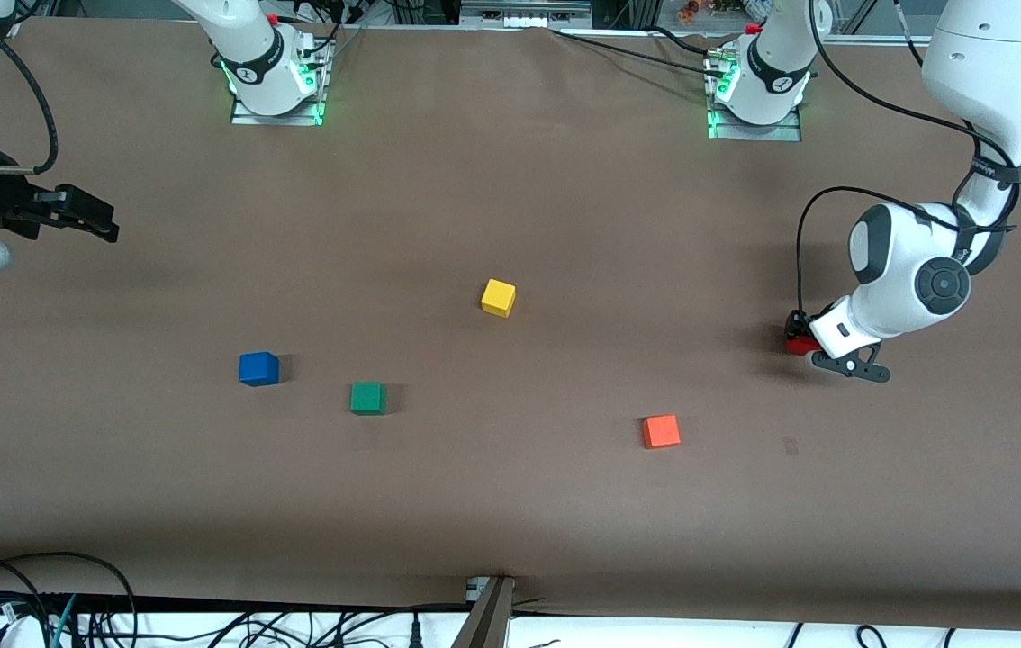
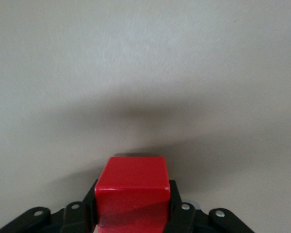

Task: Pass red block to right arm, stack on blue
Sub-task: 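Close the left gripper on the red cube and lift it, then carry the red cube toward center while the right gripper approaches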

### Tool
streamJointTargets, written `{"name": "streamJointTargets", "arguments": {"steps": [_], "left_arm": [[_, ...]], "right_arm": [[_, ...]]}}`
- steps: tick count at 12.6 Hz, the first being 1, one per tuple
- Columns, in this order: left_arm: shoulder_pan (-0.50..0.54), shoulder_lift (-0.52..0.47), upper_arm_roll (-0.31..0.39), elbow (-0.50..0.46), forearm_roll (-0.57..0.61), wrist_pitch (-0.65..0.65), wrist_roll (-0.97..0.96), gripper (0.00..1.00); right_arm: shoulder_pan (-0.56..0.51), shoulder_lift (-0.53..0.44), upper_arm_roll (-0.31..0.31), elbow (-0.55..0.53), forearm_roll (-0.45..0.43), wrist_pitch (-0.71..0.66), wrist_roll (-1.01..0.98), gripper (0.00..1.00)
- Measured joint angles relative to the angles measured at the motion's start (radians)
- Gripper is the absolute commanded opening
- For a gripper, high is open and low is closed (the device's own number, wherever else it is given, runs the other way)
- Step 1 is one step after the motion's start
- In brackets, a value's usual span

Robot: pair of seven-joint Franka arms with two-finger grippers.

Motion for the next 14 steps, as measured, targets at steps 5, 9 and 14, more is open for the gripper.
{"name": "streamJointTargets", "arguments": {"steps": [5, 9, 14], "left_arm": [[0.004, -0.061, -0.069, 0.052, -0.014, -0.017, 0.103, 0.1], [0.003, -0.066, -0.089, 0.108, -0.281, -0.128, 0.358, 0.13], [-0.001, -0.053, -0.139, 0.124, -0.694, -0.214, 0.764, 0.17]], "right_arm": [[0.004, 0.05, 0.007, -0.006, 0.008, 0.002, 0.0, 1.0], [0.004, 0.103, 0.008, -0.007, 0.115, 0.007, 0.0, 1.0], [0.005, 0.209, 0.01, -0.011, 0.414, 0.012, 0.0, 1.0]]}}
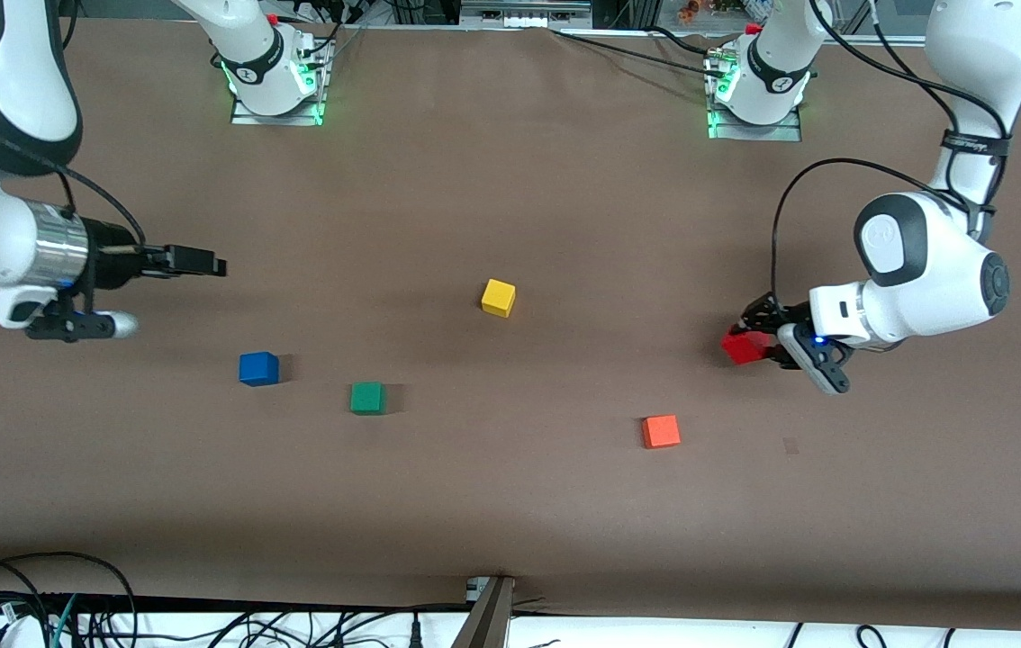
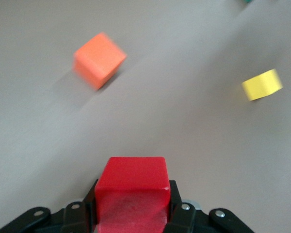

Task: Pass red block to right arm, stack on blue
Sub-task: 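Carry the red cube toward center while the right gripper approaches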

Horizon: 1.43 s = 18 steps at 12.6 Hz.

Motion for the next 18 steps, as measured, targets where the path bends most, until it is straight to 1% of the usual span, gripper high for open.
{"name": "streamJointTargets", "arguments": {"steps": [2, 4, 6, 8, 10, 12, 13, 15, 17, 18], "left_arm": [[-0.003, 0.006, -0.056, 0.001, -0.133, -0.024, 0.127, 0.15], [-0.007, 0.018, -0.098, 0.001, -0.252, -0.071, 0.235, 0.14], [-0.008, 0.039, -0.131, 0.002, -0.365, -0.084, 0.343, 0.08], [-0.009, 0.076, -0.159, 0.007, -0.501, -0.089, 0.476, 0.06], [-0.013, 0.138, -0.198, 0.055, -0.674, -0.094, 0.67, 0.07], [-0.035, 0.212, -0.24, 0.129, -0.81, -0.096, 0.795, 0.08], [-0.06, 0.24, -0.249, 0.165, -0.86, -0.096, 0.837, 0.08], [-0.115, 0.269, -0.251, 0.198, -0.973, -0.095, 0.942, 0.08], [-0.171, 0.278, -0.252, 0.202, -1.124, -0.091, 1.089, 0.08], [-0.196, 0.283, -0.252, 0.202, -1.172, -0.077, 1.145, 0.08]], "right_arm": [[-0.001, 0.057, 0.0, -0.002, 0.192, 0.008, -0.003, 1.0], [-0.001, 0.128, 0.0, -0.004, 0.368, 0.015, -0.037, 1.0], [0.0, 0.206, 0.0, -0.006, 0.537, 0.018, -0.105, 1.0], [0.003, 0.279, 0.001, -0.008, 0.683, 0.019, -0.187, 1.0], [0.026, 0.346, 0.003, -0.009, 0.821, 0.049, -0.276, 1.0], [0.078, 0.404, 0.004, -0.009, 0.956, 0.113, -0.351, 1.0], [0.11, 0.427, 0.005, -0.01, 1.023, 0.144, -0.383, 1.0], [0.167, 0.454, 0.007, -0.01, 1.135, 0.195, -0.417, 1.0], [0.208, 0.456, 0.007, -0.008, 1.201, 0.228, -0.423, 1.0], [0.221, 0.456, 0.007, -0.007, 1.215, 0.24, -0.423, 1.0]]}}
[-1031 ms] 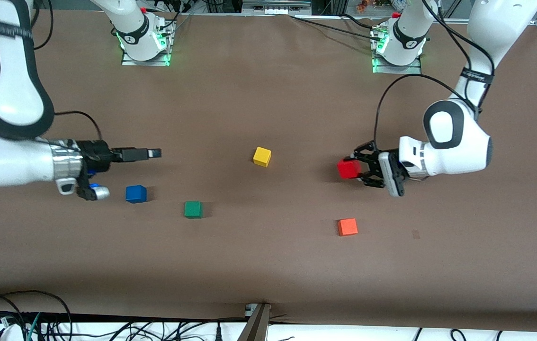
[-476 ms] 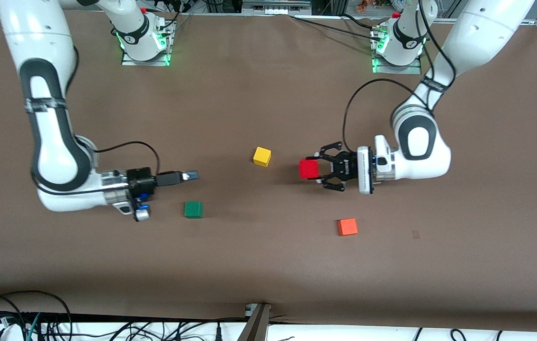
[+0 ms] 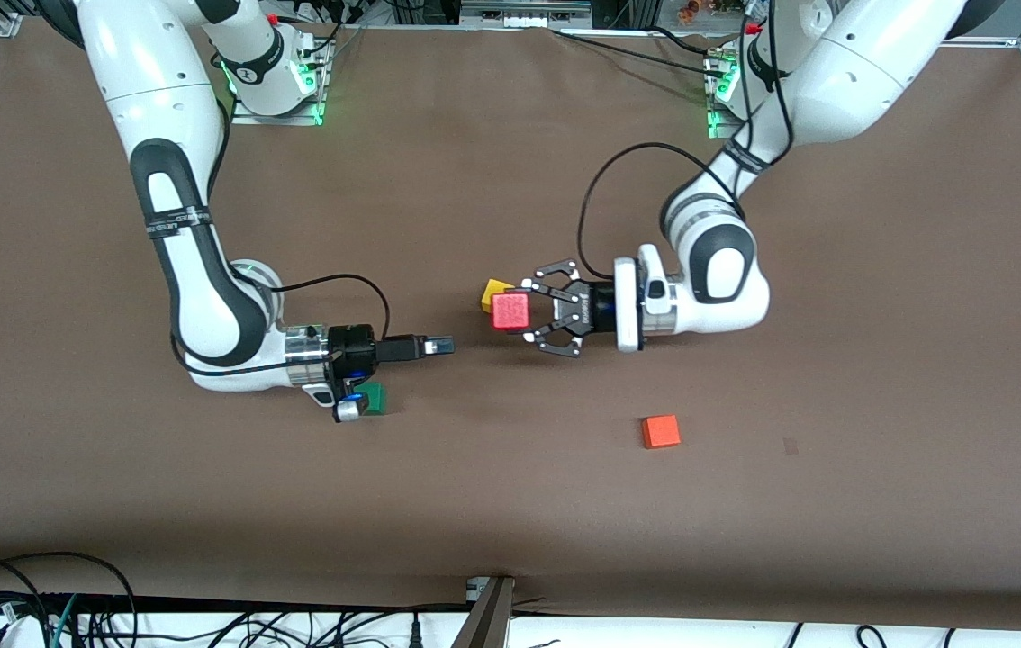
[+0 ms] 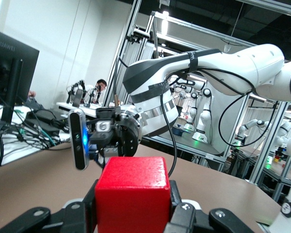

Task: Pass red block to right arm, stack on blue
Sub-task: 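Carry the red cube toward center while the right gripper approaches, then grasp the red cube with the right gripper from the left gripper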

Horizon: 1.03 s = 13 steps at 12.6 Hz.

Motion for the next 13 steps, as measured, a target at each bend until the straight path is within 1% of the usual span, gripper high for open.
{"name": "streamJointTargets", "arguments": {"steps": [1, 3, 5, 9, 13], "left_arm": [[-0.018, 0.006, 0.0, 0.0, -0.024, 0.017, 0.032, 0.08], [-0.039, 0.026, 0.002, 0.024, -0.031, 0.036, 0.056, 0.09], [-0.045, 0.052, 0.003, 0.055, -0.031, 0.04, 0.058, 0.1], [-0.056, 0.09, 0.003, 0.084, -0.031, 0.05, 0.067, 0.09], [-0.063, 0.125, 0.003, 0.133, -0.032, 0.055, 0.067, 0.09]], "right_arm": [[0.006, 0.0, 0.0, 0.0, 0.004, 0.003, 0.0, 1.0], [0.007, 0.0, 0.0, -0.001, 0.004, 0.002, 0.0, 1.0], [0.007, -0.008, 0.0, -0.001, 0.007, 0.002, 0.005, 1.0], [0.01, -0.023, 0.0, -0.002, 0.007, 0.002, 0.014, 1.0], [0.031, -0.025, 0.0, -0.014, 0.007, 0.018, 0.015, 1.0]]}}
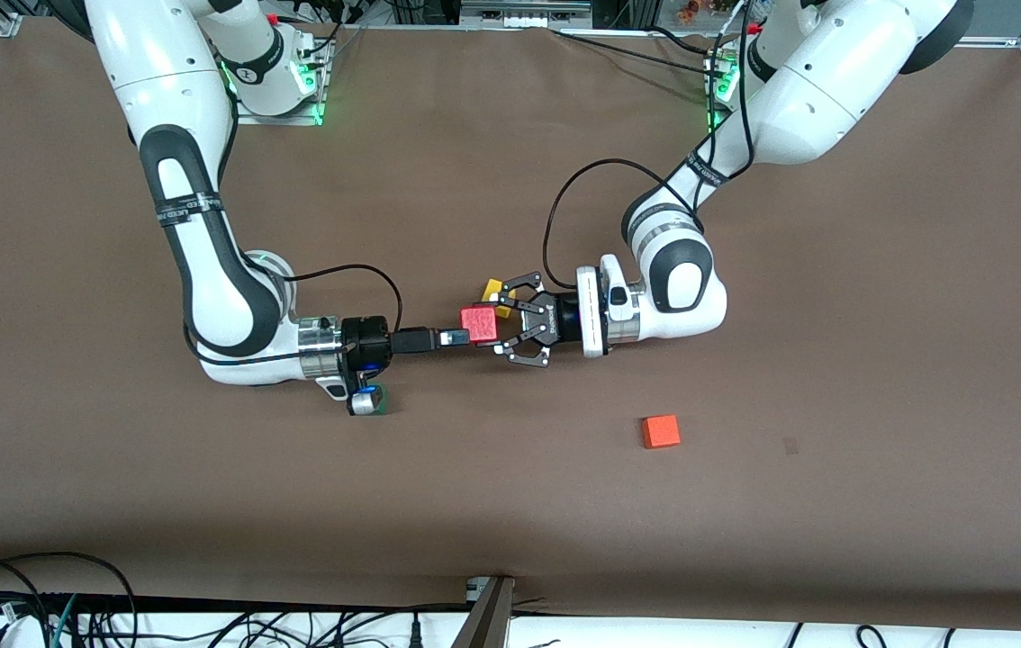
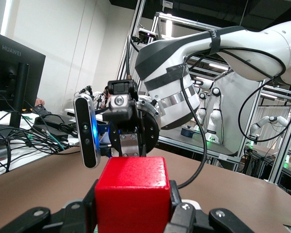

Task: Pass red block to right arm, stack on blue
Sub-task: 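Grasp the red cube with the right gripper from the left gripper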

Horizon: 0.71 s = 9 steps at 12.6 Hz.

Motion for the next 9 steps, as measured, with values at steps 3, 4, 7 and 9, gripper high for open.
{"name": "streamJointTargets", "arguments": {"steps": [3, 4, 7, 9], "left_arm": [[-0.006, 0.009, 0.0, 0.004, -0.029, 0.001, 0.0, 0.09], [-0.008, 0.009, 0.0, 0.005, -0.034, 0.001, 0.0, 0.09], [-0.012, 0.011, 0.0, 0.008, -0.036, 0.002, 0.0, 0.09], [-0.012, 0.012, 0.0, 0.012, -0.036, 0.003, 0.0, 0.08]], "right_arm": [[0.02, 0.0, -0.003, -0.005, -0.011, 0.028, 0.0, 1.0], [0.019, -0.001, -0.008, -0.005, -0.028, 0.028, 0.0, 1.0], [-0.003, -0.005, -0.02, -0.005, -0.074, 0.026, 0.0, 1.0], [-0.002, -0.006, -0.019, -0.005, -0.077, 0.025, 0.0, 1.0]]}}
